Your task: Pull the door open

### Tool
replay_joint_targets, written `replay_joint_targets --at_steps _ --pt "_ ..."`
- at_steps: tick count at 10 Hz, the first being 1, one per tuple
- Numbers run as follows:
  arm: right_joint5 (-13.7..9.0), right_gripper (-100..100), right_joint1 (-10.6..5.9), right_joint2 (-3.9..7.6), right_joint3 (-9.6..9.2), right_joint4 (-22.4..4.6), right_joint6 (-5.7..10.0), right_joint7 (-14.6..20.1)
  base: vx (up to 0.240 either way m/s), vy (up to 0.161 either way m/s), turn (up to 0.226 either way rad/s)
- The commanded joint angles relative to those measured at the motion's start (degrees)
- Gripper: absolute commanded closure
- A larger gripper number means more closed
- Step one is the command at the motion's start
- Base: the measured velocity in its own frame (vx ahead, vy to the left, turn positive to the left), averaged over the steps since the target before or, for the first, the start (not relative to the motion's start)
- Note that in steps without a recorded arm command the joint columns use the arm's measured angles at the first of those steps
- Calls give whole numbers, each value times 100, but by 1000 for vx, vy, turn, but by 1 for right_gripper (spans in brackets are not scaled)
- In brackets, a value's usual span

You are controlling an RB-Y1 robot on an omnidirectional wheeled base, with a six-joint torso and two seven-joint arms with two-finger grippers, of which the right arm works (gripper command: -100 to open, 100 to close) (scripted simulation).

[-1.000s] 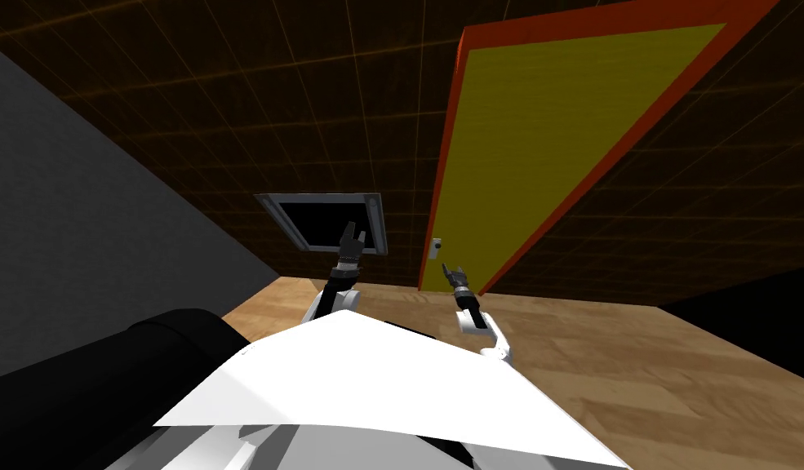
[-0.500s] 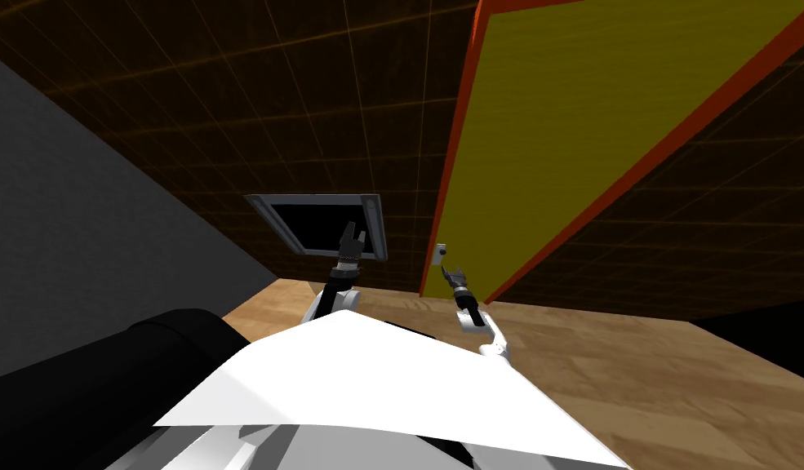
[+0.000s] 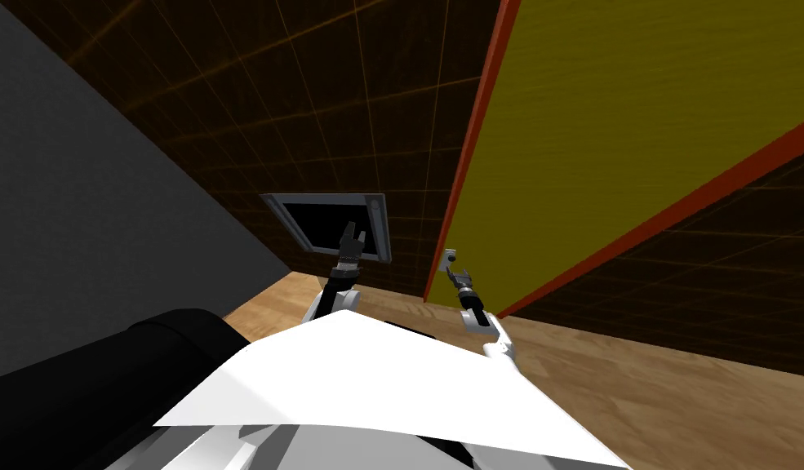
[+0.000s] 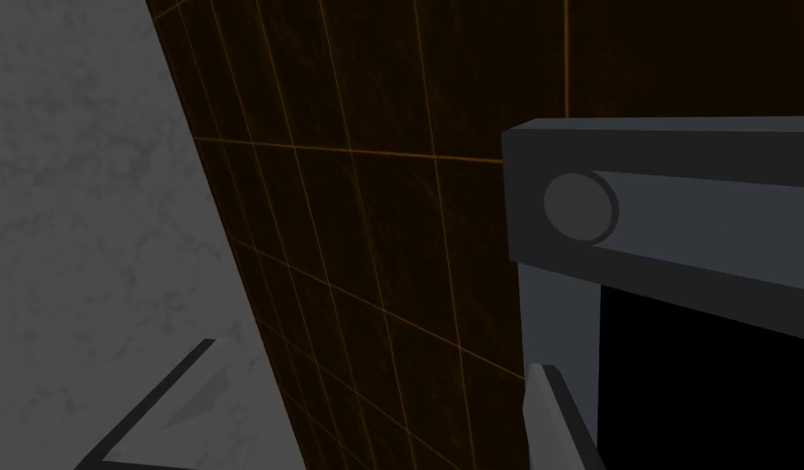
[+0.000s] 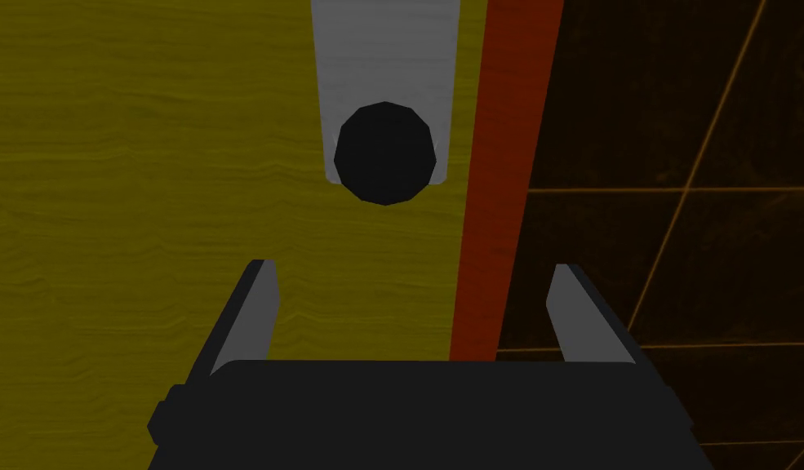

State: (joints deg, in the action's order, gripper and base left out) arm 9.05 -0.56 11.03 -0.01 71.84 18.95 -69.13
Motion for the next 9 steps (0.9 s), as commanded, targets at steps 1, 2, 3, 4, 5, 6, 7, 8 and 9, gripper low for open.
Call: replay_joint_targets --at_steps 1,2,3,4,5,6,7,8,9 --pt "-19 -100 -43 -13 197 -71 -10 -45 66 2 187" --pt "-37 -100 -81 -5 325 -150 4 -65 64 1 177" --pt "-55 -100 -120 2 455 -231 17 -84 61 -4 210" --pt "-55 -100 -120 2 455 -231 17 -84 42 -8 66" --pt "-74 -100 -158 10 586 -313 31 -104 37 2 111" --pt "-91 -100 -196 17 713 -392 44 -123 50 -1 249" --pt "-108 -100 -232 24 834 -466 57 -142 56 -16 233" --pt "-123 -100 -264 30 945 -535 68 -158 62 -18 160" --pt "-137 -100 -294 36 1043 -597 79 -173 68 -15 147"
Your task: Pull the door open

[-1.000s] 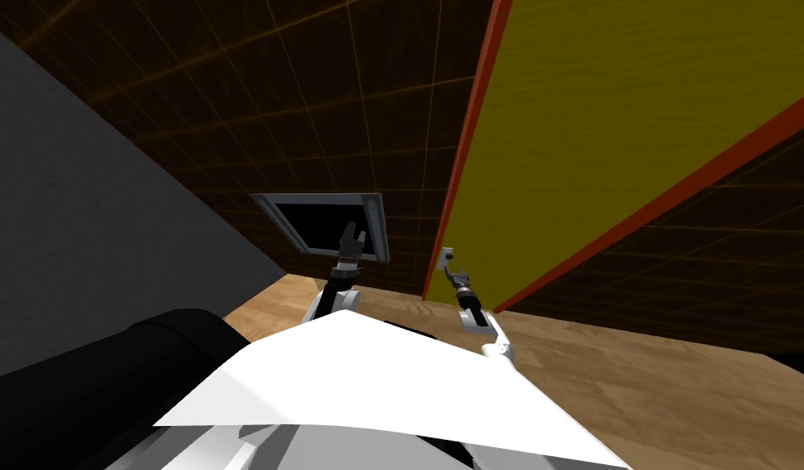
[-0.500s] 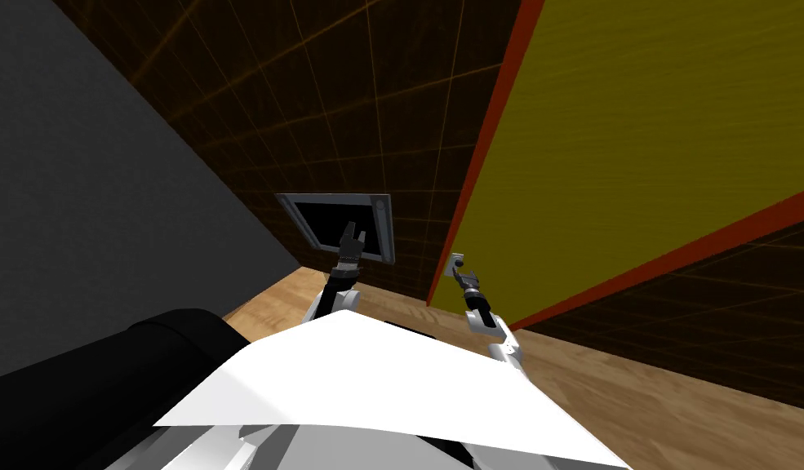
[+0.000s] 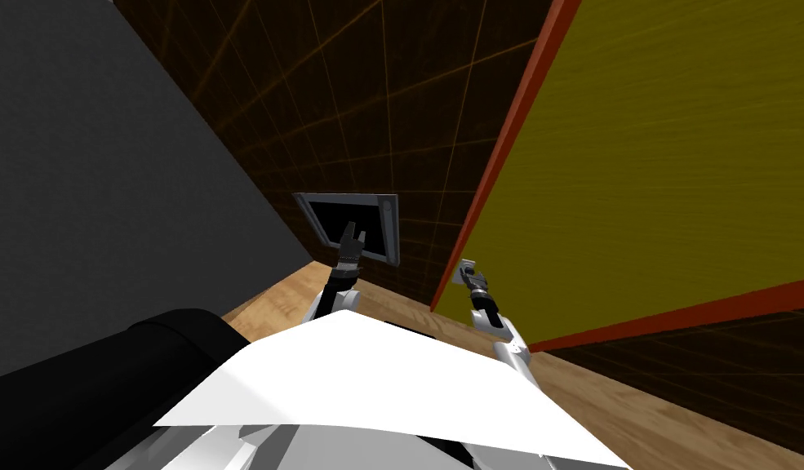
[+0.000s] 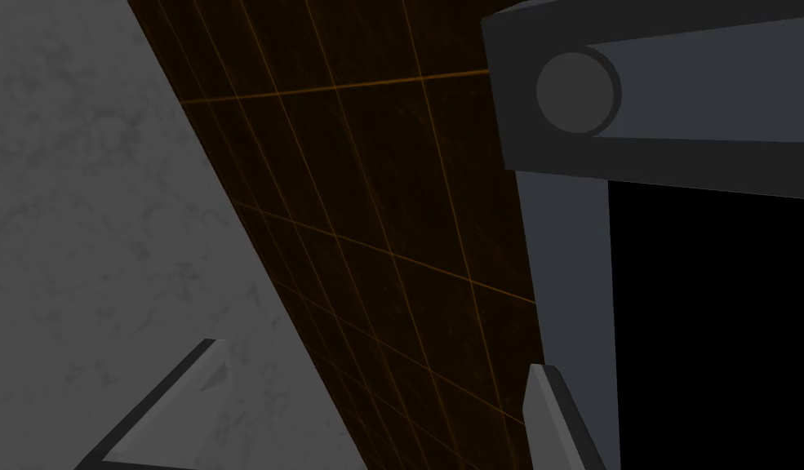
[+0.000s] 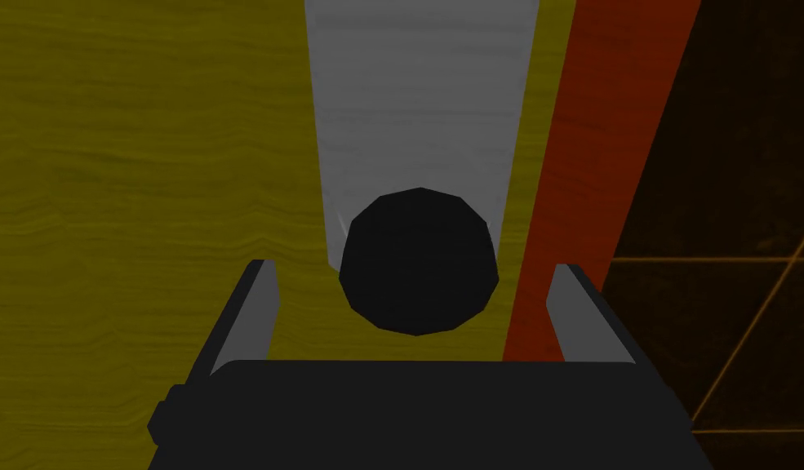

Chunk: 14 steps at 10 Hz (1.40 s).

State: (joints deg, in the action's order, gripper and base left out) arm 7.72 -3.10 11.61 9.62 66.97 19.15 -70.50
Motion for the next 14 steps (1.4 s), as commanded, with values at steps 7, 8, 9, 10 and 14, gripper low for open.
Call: replay_joint_targets --at_steps 7,8,9,10,14 --pt "-18 100 -30 -28 197 -123 50 -51 16 -6 57" --pt "-18 100 -30 -28 197 -123 50 -51 0 0 0" --pt "-18 100 -30 -28 197 -123 50 -51 0 0 0" --pt "-87 100 -23 -15 192 -113 48 185 -14 -10 30" --pt "-250 100 -4 -7 157 -87 51 715 -27 -15 30"
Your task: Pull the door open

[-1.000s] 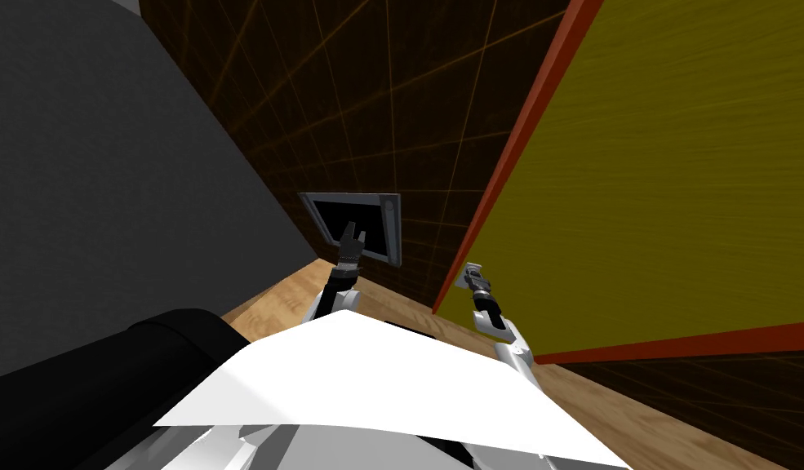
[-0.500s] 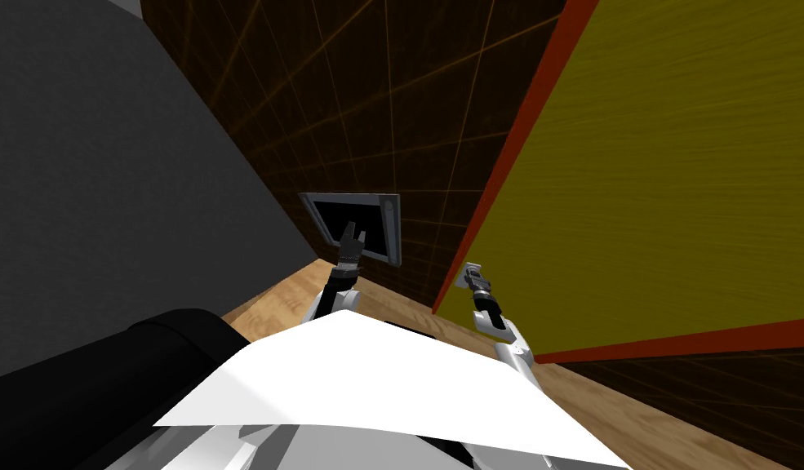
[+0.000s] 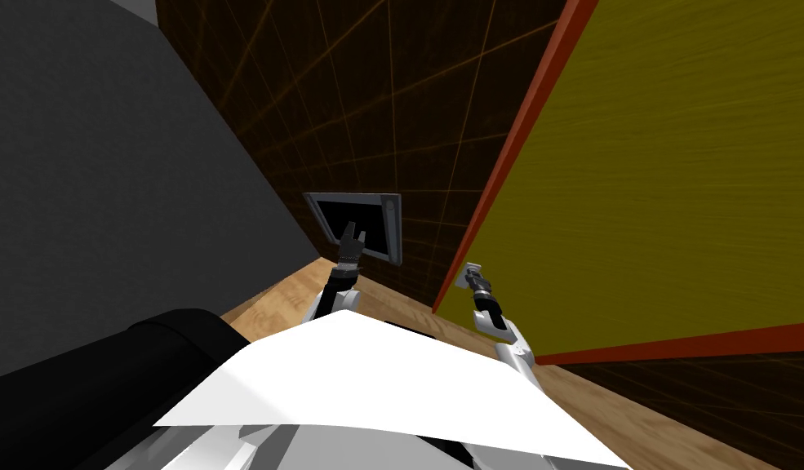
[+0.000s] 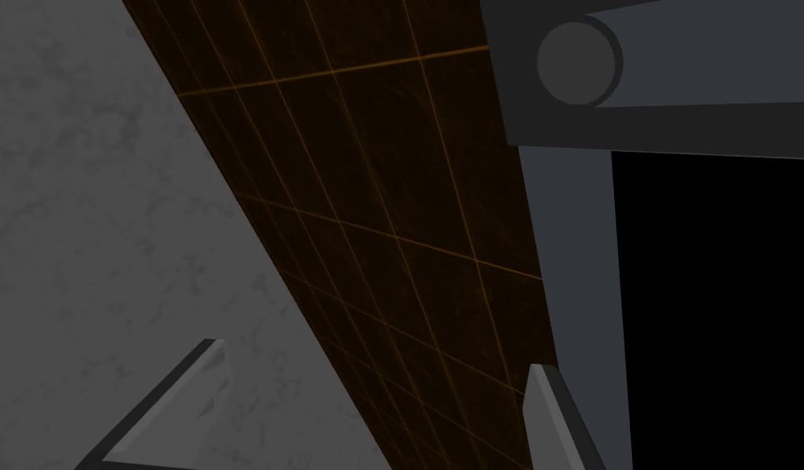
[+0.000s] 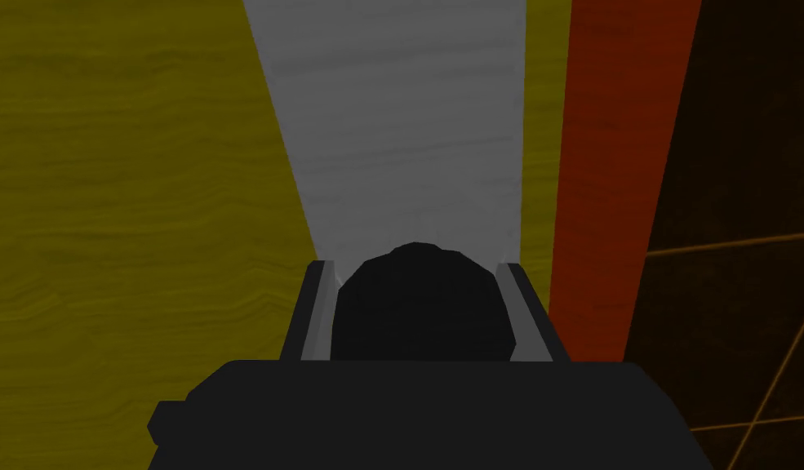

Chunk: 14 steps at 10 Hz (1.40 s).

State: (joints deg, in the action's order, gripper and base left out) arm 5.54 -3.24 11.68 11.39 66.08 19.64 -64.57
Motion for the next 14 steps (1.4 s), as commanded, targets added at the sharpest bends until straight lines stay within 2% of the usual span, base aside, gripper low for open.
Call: replay_joint_targets --at_steps 1,11,12,14 --pt "-80 100 15 -12 -30 10 3 274 -32 -13 35" --pt "-602 100 73 12 -143 94 16 1718 -34 -16 32" --pt "-602 100 73 12 -143 94 16 1744 -27 -12 22" --pt "-784 100 93 21 -182 123 20 2122 -38 -15 44"
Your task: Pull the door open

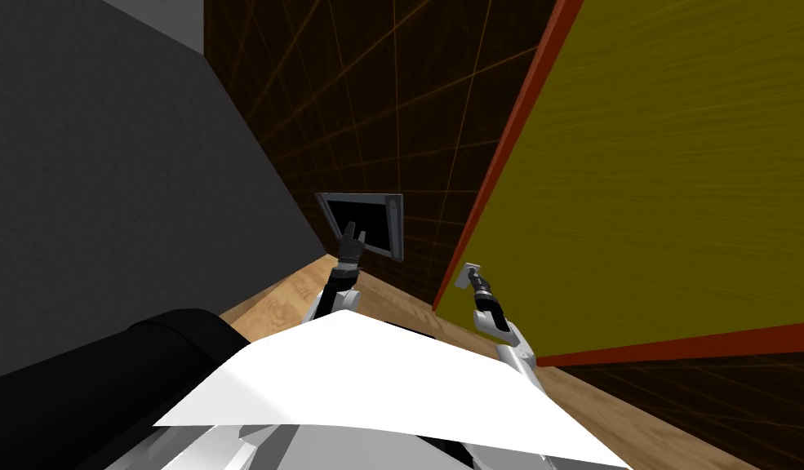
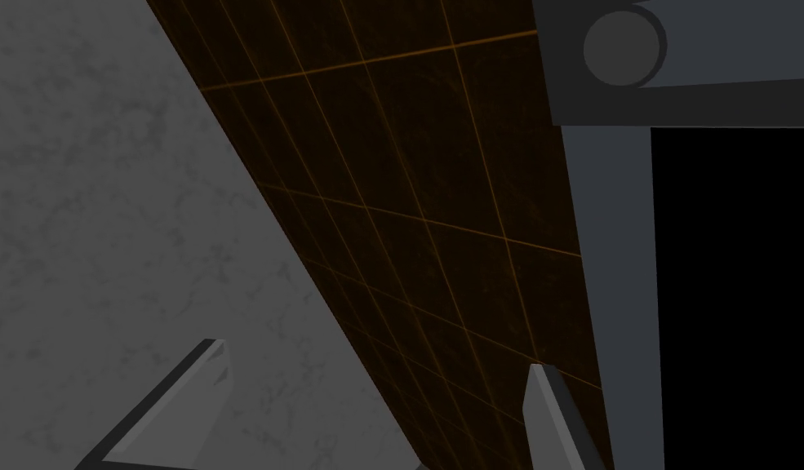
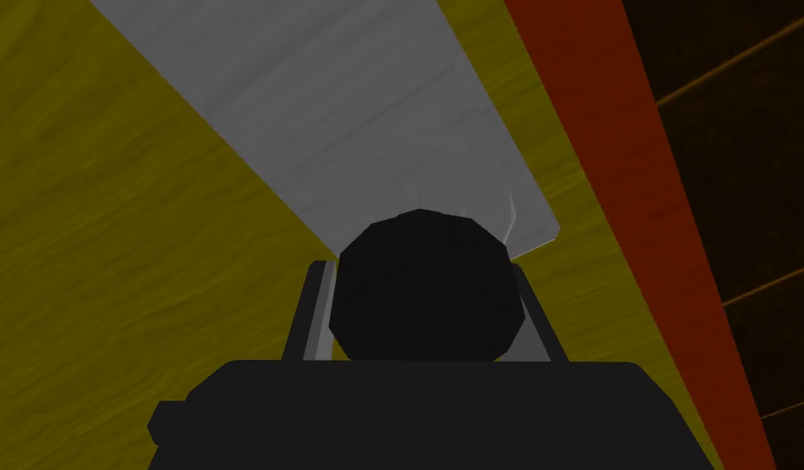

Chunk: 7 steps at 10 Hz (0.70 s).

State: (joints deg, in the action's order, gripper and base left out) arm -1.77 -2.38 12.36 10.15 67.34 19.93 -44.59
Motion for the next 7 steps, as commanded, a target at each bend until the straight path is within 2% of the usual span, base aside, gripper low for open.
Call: replay_joint_targets --at_steps 1,7 --pt "-52 100 7 -48 -58 -4 -8 206 -35 -20 27" --pt "-457 100 52 -29 -146 60 1 1106 -40 -18 36"
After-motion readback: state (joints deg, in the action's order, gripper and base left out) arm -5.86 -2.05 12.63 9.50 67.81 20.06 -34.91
